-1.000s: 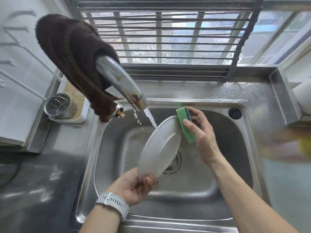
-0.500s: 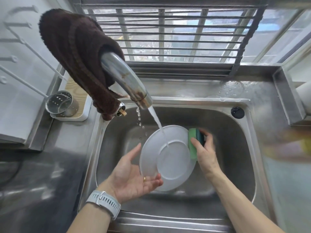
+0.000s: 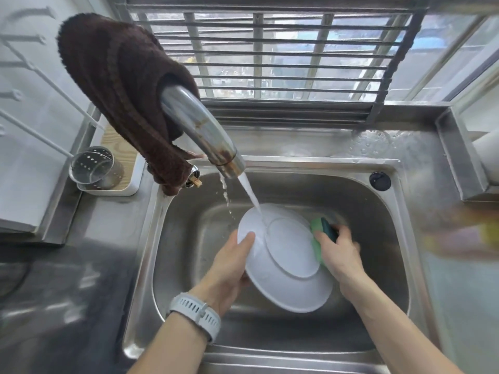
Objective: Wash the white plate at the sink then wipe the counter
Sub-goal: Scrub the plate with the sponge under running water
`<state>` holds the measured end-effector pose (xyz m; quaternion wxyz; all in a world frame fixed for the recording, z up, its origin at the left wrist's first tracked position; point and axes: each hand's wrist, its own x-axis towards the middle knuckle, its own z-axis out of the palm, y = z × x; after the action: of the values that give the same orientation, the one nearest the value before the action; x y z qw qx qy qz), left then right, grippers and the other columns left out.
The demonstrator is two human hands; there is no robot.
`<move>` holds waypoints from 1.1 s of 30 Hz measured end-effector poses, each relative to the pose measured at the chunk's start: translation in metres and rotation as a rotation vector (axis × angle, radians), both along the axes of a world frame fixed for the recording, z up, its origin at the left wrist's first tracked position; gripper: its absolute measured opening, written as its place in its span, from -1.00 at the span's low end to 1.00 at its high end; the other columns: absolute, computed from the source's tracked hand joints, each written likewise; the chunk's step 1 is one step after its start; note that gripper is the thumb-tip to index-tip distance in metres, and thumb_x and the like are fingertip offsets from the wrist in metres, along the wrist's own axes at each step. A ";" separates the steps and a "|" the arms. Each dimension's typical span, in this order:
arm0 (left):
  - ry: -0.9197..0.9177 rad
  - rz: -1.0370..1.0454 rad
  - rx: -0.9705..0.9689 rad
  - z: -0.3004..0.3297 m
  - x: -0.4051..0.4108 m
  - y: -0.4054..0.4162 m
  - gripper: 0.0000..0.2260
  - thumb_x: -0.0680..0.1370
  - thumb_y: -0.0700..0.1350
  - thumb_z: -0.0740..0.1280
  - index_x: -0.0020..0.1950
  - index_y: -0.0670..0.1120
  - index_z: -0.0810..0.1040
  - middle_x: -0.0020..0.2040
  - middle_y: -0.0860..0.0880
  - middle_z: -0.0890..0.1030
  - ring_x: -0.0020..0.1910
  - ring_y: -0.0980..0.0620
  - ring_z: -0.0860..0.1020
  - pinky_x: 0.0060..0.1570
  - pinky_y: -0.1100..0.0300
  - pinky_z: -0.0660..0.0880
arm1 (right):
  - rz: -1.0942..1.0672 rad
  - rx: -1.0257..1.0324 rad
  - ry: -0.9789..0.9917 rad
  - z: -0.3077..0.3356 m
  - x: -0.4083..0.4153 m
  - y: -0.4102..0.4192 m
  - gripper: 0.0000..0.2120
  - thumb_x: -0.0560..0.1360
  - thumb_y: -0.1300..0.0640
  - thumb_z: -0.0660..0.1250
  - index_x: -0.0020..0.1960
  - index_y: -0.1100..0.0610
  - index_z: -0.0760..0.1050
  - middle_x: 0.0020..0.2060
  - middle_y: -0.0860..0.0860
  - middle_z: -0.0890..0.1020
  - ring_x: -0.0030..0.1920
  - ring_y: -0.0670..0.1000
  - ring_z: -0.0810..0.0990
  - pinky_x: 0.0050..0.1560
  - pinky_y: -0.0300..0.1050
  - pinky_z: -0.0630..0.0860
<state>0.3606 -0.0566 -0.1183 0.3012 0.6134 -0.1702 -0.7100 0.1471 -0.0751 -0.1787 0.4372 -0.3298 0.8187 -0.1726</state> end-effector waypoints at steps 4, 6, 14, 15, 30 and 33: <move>-0.048 0.288 -0.111 -0.010 -0.023 -0.001 -0.73 0.71 0.01 0.20 0.36 0.01 0.53 0.26 -0.04 0.67 0.26 -0.07 0.62 0.37 -0.13 0.48 | 0.093 -0.086 0.093 0.011 0.024 0.004 -0.54 0.56 -0.24 0.23 0.40 -0.12 0.31 0.12 0.07 0.35 0.13 0.24 0.49 0.14 0.03 0.36; -0.096 0.264 -0.147 -0.016 -0.031 0.002 -0.74 0.71 0.03 0.17 0.29 0.00 0.57 0.19 -0.04 0.70 0.21 -0.06 0.65 0.33 -0.15 0.52 | 0.152 -0.234 0.107 0.024 0.041 0.005 -0.55 0.55 -0.20 0.28 0.40 -0.14 0.34 0.09 0.02 0.33 0.16 0.20 0.51 0.12 -0.05 0.37; -0.204 0.242 -0.191 -0.025 -0.026 0.002 -0.65 0.70 0.14 0.13 0.02 0.16 0.71 0.00 0.04 0.76 0.05 0.04 0.72 0.03 0.16 0.59 | 0.576 -0.644 0.129 0.048 0.082 0.025 -0.50 0.54 -0.15 0.28 0.46 -0.14 0.31 0.24 -0.05 0.32 0.23 -0.03 0.44 0.17 -0.17 0.50; -0.229 0.215 -0.223 -0.026 -0.024 0.003 -0.66 0.70 0.15 0.13 0.04 0.18 0.71 0.01 0.05 0.76 0.06 0.06 0.71 0.04 0.16 0.59 | 0.594 -0.657 0.149 0.046 0.083 0.015 -0.51 0.55 -0.14 0.29 0.45 -0.13 0.34 0.28 -0.04 0.32 0.26 -0.02 0.43 0.20 -0.14 0.50; -0.082 0.452 -0.244 -0.026 -0.025 0.010 -0.73 0.69 0.11 0.18 0.09 0.19 0.69 0.13 0.01 0.73 0.17 -0.03 0.68 0.08 0.10 0.62 | -0.047 -0.186 0.053 0.022 0.047 0.059 -0.51 0.60 -0.02 0.27 0.47 0.01 0.23 0.34 0.16 0.33 0.18 0.13 0.41 0.19 -0.09 0.28; -0.029 0.442 -0.235 -0.027 -0.027 0.020 -0.73 0.70 0.09 0.17 0.15 0.15 0.67 0.19 -0.03 0.71 0.22 -0.06 0.65 0.28 -0.08 0.53 | -0.054 -0.224 0.067 0.027 0.058 0.055 -0.48 0.60 -0.05 0.25 0.49 0.02 0.19 0.33 0.13 0.27 0.20 0.20 0.46 0.18 -0.08 0.32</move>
<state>0.3332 -0.0370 -0.1449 0.5159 0.6066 -0.1174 -0.5933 0.2050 -0.0197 -0.1512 0.3652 -0.3601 0.8170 -0.2635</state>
